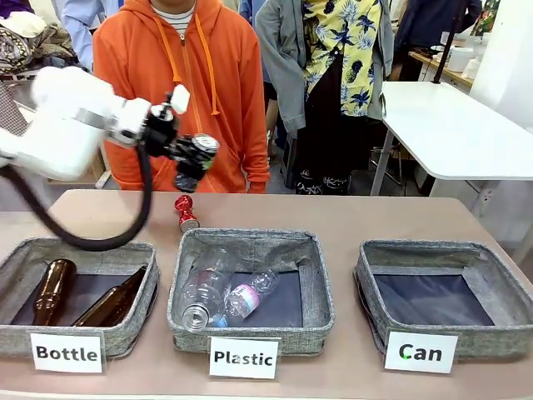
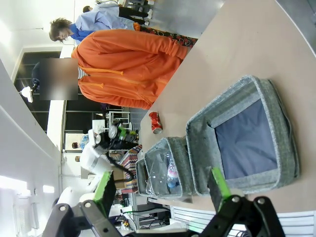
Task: Sort the can waste into the basket.
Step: Pick up the can waste from the table and place it in the right Fabric basket.
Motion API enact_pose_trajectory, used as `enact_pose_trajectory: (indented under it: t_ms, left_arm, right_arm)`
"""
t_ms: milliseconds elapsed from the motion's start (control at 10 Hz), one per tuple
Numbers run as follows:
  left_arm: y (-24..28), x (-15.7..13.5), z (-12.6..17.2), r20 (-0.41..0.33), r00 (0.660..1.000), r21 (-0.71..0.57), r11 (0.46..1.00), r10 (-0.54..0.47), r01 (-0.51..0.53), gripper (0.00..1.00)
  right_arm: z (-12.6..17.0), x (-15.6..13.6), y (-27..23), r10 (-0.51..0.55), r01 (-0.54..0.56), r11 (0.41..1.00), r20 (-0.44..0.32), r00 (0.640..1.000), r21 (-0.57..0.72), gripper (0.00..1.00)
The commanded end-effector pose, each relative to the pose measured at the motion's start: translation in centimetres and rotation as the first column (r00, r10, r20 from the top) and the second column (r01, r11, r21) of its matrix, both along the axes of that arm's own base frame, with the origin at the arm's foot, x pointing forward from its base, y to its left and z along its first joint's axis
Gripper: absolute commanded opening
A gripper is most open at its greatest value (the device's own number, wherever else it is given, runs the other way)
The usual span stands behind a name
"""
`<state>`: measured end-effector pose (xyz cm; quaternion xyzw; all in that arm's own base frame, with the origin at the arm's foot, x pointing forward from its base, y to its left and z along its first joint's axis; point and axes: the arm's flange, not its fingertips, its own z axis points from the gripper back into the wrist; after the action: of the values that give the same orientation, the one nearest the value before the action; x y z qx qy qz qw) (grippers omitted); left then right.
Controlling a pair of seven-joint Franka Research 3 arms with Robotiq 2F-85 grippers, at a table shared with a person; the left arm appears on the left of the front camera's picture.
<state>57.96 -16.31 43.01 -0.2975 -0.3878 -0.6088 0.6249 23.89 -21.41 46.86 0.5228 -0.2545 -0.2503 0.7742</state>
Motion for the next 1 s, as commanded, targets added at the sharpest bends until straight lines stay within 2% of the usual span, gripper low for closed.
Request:
enact_pose_trajectory:
  t_ms: [0, 100, 300, 400, 500, 900]
  left_arm:
    - [4.3, -7.2, 2.9, -0.115, 0.992, 0.1, 0.993, -0.053, 0.064, 0.0]
    - [6.4, -9.9, 3.1, -0.151, 0.979, 0.136, 0.978, -0.135, 0.156, 0.0]
    - [9.9, -15.0, 2.2, 0.01, 0.987, 0.185, 0.97, -0.16, 0.156, 0.0]
    - [10.3, -16.0, 0.2, 0.062, 0.955, 0.383, 0.89, -0.29, 0.246, 0.0]
    - [8.9, -13.5, 2.7, -0.093, 0.988, 0.17, 0.976, -0.123, 0.138, 0.0]
    - [8.9, -13.5, 2.7, -0.093, 0.988, 0.17, 0.976, -0.123, 0.138, 0.0]
  right_arm:
    - [0.2, 0.2, -0.1, 0.0, -0.001, 1.0, 0.039, 0.999, 0.007, 1.0]
    - [0.2, 0.2, -0.1, 0.0, -0.001, 1.0, 0.039, 0.999, 0.007, 1.0]
    - [0.2, 0.2, -0.1, 0.0, -0.001, 1.0, 0.039, 0.999, 0.007, 1.0]
    - [0.2, 0.2, -0.1, 0.0, -0.001, 1.0, 0.039, 0.999, 0.007, 1.0]
    - [0.2, 0.2, -0.1, 0.0, -0.001, 1.0, 0.039, 0.999, 0.007, 1.0]
    - [0.2, 0.2, -0.1, 0.0, -0.001, 1.0, 0.039, 0.999, 0.007, 1.0]
